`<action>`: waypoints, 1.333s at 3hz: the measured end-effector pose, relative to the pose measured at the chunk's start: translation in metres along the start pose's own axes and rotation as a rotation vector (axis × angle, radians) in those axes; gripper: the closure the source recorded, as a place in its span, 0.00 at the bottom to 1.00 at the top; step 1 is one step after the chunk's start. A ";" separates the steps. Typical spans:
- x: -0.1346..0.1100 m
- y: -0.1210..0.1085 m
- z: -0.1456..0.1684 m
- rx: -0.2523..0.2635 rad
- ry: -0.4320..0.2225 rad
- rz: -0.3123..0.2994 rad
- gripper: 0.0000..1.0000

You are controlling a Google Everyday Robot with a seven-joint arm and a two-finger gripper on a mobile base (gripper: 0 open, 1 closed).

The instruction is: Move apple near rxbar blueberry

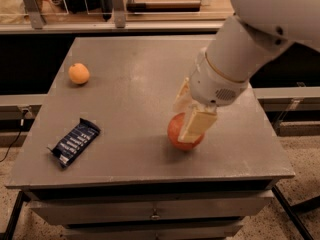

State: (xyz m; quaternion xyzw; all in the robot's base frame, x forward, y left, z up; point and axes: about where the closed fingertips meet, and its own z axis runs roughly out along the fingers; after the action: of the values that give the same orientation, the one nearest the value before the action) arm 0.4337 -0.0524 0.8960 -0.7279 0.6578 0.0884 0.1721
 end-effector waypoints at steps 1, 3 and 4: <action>-0.052 -0.017 0.011 -0.025 -0.047 -0.103 1.00; -0.140 -0.032 0.053 -0.094 -0.081 -0.284 0.82; -0.142 -0.031 0.053 -0.094 -0.080 -0.288 0.59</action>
Offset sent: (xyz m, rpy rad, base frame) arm 0.0231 0.1837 0.0076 0.0800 -0.0026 0.3725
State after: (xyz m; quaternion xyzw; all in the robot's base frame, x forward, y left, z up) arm 0.4526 0.1005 0.9015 -0.8178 0.5344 0.1225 0.1750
